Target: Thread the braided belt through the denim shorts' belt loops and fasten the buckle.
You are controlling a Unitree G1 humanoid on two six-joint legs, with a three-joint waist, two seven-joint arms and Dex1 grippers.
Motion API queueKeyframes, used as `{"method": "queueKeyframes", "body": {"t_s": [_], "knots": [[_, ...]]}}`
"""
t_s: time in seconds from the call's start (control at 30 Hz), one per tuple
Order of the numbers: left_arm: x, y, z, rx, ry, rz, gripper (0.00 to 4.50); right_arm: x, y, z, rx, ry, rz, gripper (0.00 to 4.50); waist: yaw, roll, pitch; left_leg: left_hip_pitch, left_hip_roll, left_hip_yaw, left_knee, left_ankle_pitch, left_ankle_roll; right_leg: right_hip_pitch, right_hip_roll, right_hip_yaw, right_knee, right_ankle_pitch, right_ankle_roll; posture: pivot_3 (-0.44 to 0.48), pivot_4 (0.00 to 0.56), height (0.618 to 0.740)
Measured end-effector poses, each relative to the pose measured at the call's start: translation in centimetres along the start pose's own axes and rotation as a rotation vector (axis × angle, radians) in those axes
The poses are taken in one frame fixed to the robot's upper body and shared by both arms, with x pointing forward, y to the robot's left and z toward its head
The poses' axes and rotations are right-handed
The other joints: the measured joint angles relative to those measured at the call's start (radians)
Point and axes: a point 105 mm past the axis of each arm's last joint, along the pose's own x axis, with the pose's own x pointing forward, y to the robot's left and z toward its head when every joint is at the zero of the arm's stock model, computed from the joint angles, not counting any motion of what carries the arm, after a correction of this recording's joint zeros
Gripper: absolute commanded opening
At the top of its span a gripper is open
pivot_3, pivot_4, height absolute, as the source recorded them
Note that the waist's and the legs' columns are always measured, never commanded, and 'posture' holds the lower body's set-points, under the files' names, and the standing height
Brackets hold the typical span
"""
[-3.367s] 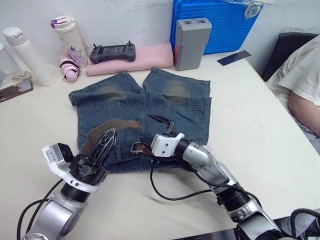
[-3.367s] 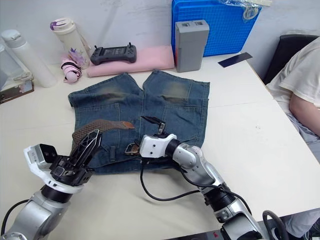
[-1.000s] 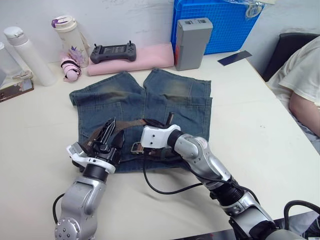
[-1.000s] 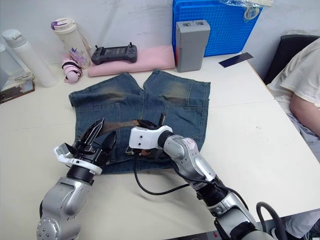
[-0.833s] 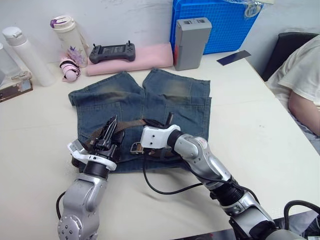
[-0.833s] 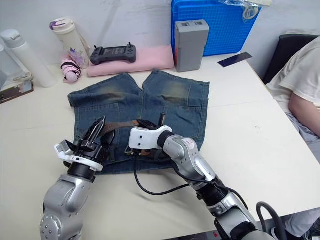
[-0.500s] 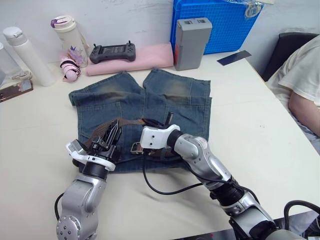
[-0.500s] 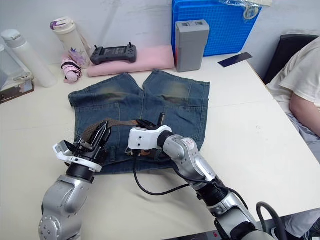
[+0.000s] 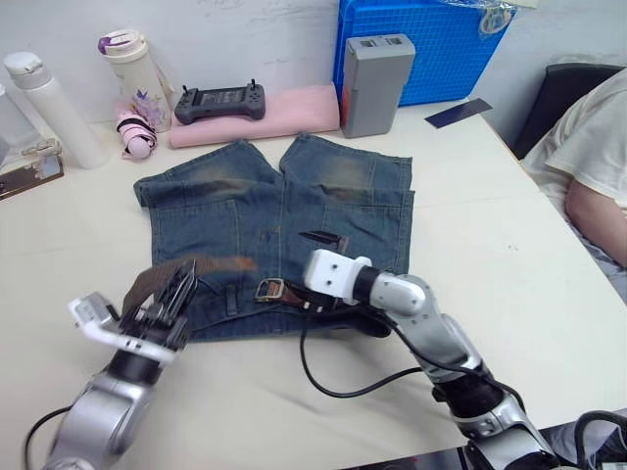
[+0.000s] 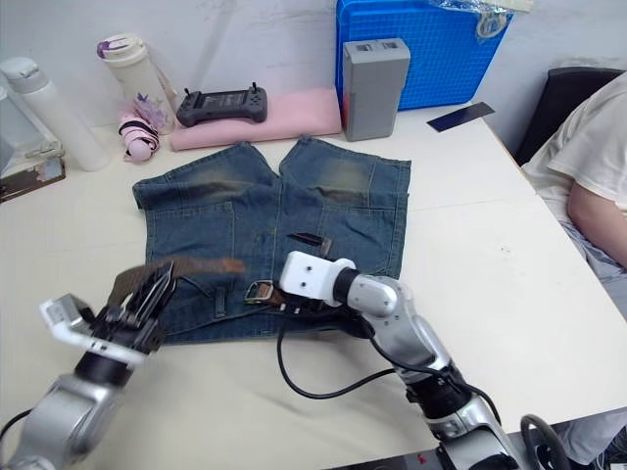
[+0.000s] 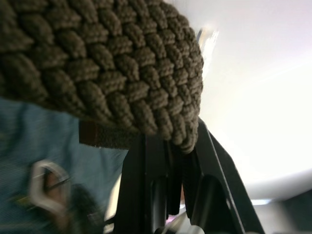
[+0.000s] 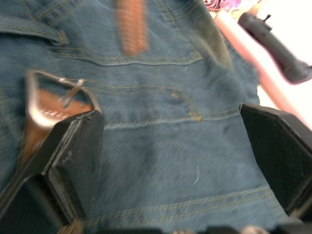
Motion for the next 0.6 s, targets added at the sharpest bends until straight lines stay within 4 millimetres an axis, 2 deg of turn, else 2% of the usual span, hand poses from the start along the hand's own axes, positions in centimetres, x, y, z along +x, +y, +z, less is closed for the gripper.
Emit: {"method": "queueKeyframes", "body": {"t_s": [0.1, 0.2, 0.23, 0.3, 0.4, 0.6], "knots": [[-3.2, 2.5, 1.5, 0.047, 0.073, 0.093, 0.0, -1.6, -0.2, 0.5, 0.164, -0.034, 0.083, 4.46, 0.001, 0.002, 0.003, 0.0, 0.001, -0.001, -0.001, 0.0, 0.0, 0.0, 0.001, -0.001, 0.0, 0.0, -0.001, 0.0, 0.15, 0.709], [-4.2, 3.2, 2.5, 0.049, 0.124, 0.103, 0.0, -2.5, 0.0, 1.7, 0.269, -0.089, 0.16, 4.46, 0.005, 0.003, 0.004, 0.0, 0.001, -0.003, -0.001, 0.0, 0.0, 0.001, 0.0, -0.002, 0.0, 0.0, -0.001, 0.0, 0.15, 0.709], [-4.6, 3.5, 2.8, 0.046, 0.135, 0.11, 0.0, -2.8, 0.5, 2.7, 0.29, -0.13, 0.208, 4.46, 0.005, 0.003, 0.004, 0.0, 0.001, -0.003, -0.001, -0.001, 0.0, 0.002, 0.0, -0.002, -0.001, 0.0, -0.001, 0.0, 0.15, 0.709], [-4.7, 3.8, 3.0, 0.031, 0.195, 0.111, 0.0, -3.8, 1.3, 3.1, 0.338, -0.141, 0.302, 4.46, 0.008, 0.003, 0.004, 0.0, 0.0, -0.004, -0.001, -0.002, 0.002, 0.002, -0.001, -0.002, -0.002, 0.0, 0.0, 0.0, 0.15, 0.709], [-4.2, 4.1, 3.4, 0.013, 0.216, 0.088, 0.0, -5.0, 1.5, 2.8, 0.397, -0.121, 0.344, 4.46, 0.01, 0.003, 0.004, 0.0, -0.001, -0.004, -0.001, -0.002, 0.003, 0.002, -0.002, -0.002, -0.003, 0.0, 0.0, 0.0, 0.15, 0.709], [-3.1, 3.7, 4.3, 0.031, 0.235, 0.061, 0.0, -5.7, 2.1, 2.5, 0.447, -0.097, 0.374, 4.46, 0.001, 0.003, 0.004, 0.0, 0.0, -0.004, -0.002, -0.003, 0.002, 0.002, -0.001, -0.002, -0.003, 0.0, 0.0, 0.0, 0.15, 0.709]]}}
